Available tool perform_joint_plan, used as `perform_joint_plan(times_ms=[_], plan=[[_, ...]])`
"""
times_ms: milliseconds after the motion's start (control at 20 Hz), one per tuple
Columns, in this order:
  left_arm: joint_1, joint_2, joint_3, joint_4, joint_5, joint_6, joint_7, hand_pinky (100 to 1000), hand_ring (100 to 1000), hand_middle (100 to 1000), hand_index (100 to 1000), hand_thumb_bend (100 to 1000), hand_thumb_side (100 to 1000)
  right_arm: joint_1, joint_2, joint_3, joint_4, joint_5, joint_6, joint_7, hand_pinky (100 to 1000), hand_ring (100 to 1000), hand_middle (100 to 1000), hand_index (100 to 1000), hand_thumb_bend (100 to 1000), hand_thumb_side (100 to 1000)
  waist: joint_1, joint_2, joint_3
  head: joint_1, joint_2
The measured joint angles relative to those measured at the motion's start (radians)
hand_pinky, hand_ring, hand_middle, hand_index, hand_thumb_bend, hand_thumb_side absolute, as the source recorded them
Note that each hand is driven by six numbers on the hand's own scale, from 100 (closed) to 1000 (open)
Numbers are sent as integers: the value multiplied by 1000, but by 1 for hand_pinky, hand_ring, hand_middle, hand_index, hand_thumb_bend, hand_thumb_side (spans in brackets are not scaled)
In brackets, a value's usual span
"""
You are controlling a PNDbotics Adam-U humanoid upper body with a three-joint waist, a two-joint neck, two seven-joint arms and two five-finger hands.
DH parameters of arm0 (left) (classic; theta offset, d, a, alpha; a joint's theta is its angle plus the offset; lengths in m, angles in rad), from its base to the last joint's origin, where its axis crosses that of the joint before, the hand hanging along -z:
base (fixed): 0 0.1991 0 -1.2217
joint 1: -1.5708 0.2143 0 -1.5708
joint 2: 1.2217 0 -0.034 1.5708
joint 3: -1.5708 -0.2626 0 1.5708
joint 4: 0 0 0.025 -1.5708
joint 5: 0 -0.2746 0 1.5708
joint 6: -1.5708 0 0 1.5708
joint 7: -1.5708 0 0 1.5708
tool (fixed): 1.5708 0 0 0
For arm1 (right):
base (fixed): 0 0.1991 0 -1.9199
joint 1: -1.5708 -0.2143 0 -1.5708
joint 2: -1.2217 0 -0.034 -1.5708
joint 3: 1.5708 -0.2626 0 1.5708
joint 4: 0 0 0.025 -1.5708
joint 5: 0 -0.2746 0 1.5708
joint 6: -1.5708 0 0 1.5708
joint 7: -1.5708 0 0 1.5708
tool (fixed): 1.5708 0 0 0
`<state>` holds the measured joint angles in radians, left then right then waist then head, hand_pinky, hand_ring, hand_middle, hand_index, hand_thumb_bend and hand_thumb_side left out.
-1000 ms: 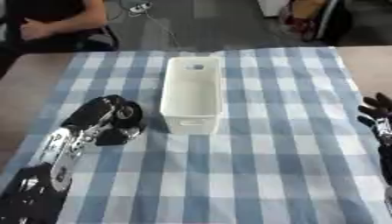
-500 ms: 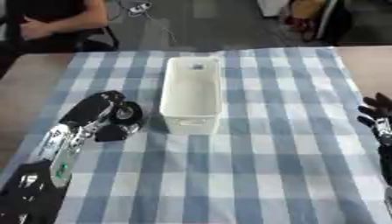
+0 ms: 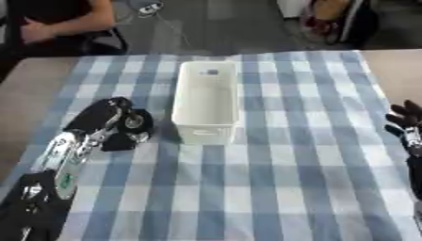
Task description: Pick up objects on the table and place them in the box.
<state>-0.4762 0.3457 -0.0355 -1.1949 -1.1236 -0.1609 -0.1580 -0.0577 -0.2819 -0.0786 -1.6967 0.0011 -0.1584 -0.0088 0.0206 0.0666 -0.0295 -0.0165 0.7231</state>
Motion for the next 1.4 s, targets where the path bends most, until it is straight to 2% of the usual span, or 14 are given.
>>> perform_joint_plan(times_ms=[850, 1400], plan=[[-20, -1, 6, 75, -30, 4, 9, 951, 817, 845, 691, 445, 768, 0, 0, 5, 0, -4, 1, 2, 861, 864, 859, 963, 100, 737, -4, 4, -6, 7, -8], [-38, -9, 6, 124, -52, 2, 15, 949, 819, 843, 688, 390, 698, 0, 1, 5, 0, -4, 0, 6, 861, 864, 859, 963, 100, 737, -4, 4, -7, 7, -8]])
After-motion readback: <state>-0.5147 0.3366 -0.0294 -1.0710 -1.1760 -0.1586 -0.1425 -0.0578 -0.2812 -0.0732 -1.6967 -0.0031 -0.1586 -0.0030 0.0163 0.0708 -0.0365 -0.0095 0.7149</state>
